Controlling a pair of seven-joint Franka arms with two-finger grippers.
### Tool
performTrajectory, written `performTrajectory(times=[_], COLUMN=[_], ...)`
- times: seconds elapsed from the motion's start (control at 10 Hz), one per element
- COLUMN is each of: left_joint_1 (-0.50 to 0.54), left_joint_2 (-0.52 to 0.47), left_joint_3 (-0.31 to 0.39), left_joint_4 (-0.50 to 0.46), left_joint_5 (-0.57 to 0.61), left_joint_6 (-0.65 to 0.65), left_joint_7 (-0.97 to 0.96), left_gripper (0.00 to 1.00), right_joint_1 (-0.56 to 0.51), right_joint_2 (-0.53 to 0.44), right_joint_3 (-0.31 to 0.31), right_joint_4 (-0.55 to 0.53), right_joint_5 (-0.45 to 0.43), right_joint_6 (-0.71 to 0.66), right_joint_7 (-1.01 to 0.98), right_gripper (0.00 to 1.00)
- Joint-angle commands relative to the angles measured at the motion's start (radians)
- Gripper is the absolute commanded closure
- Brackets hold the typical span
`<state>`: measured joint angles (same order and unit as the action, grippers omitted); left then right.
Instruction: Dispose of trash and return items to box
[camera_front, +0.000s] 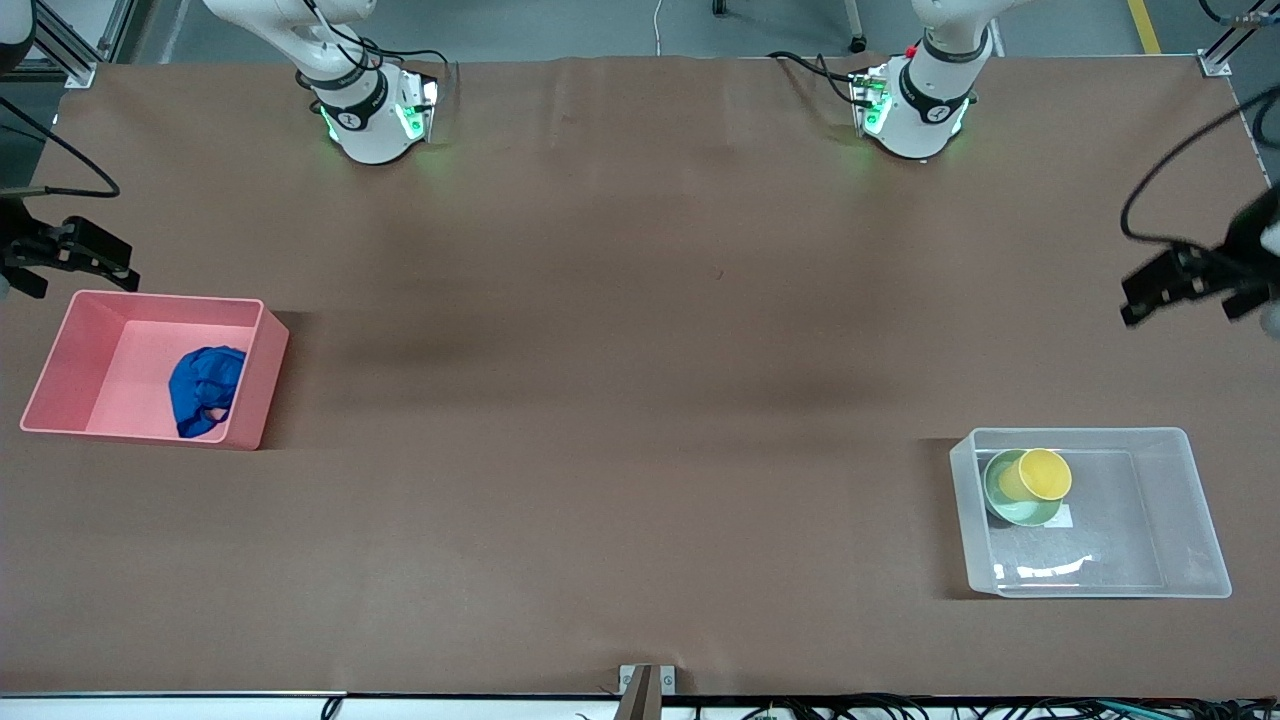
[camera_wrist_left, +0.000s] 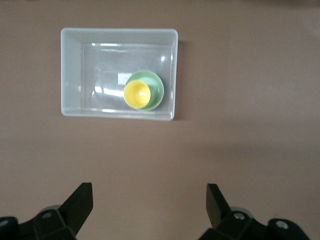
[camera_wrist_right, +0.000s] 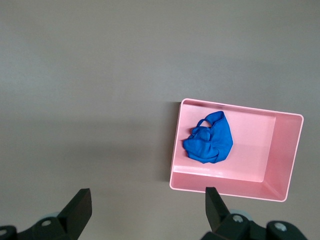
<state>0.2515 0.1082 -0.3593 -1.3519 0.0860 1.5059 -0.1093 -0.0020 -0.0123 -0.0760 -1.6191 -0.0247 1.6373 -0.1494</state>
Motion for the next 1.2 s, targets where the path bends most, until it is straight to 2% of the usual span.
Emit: performTrajectory(times=[0.0, 0.2, 0.4, 0.6, 1.1], left_joint_1=[-0.125, -0.236, -0.233, -0.238, -0.239], left_joint_2=[-0.083, -0.119, -0.155, -0.192, -0.137], left_joint_3=[0.172, 0.262, 0.260, 0.257, 0.257], left_joint_4=[-0.116, -0.159, -0.197, -0.266, -0.194], left_joint_5=[-0.075, -0.080, -0.081, -0.081, -0.109], left_joint_6=[-0.027, -0.026, -0.021, 0.042, 0.010], left_joint_7=[0.075, 0.079, 0.079, 0.079, 0.085], left_gripper=[0.00, 0.00, 0.00, 0.00, 0.00], right_joint_1=[-0.010, -0.007, -0.006, -0.006, -0.007], right_joint_2=[-0.012, -0.014, -0.015, -0.015, -0.015], right_joint_3=[0.005, 0.005, 0.007, 0.007, 0.007], right_joint_4=[-0.010, -0.013, -0.015, -0.015, -0.016], right_joint_5=[0.002, 0.003, 0.003, 0.003, 0.002], right_joint_6=[0.007, -0.001, 0.001, 0.001, 0.002], right_joint_7=[0.013, 0.013, 0.013, 0.013, 0.013], right_gripper=[0.00, 0.00, 0.00, 0.00, 0.00])
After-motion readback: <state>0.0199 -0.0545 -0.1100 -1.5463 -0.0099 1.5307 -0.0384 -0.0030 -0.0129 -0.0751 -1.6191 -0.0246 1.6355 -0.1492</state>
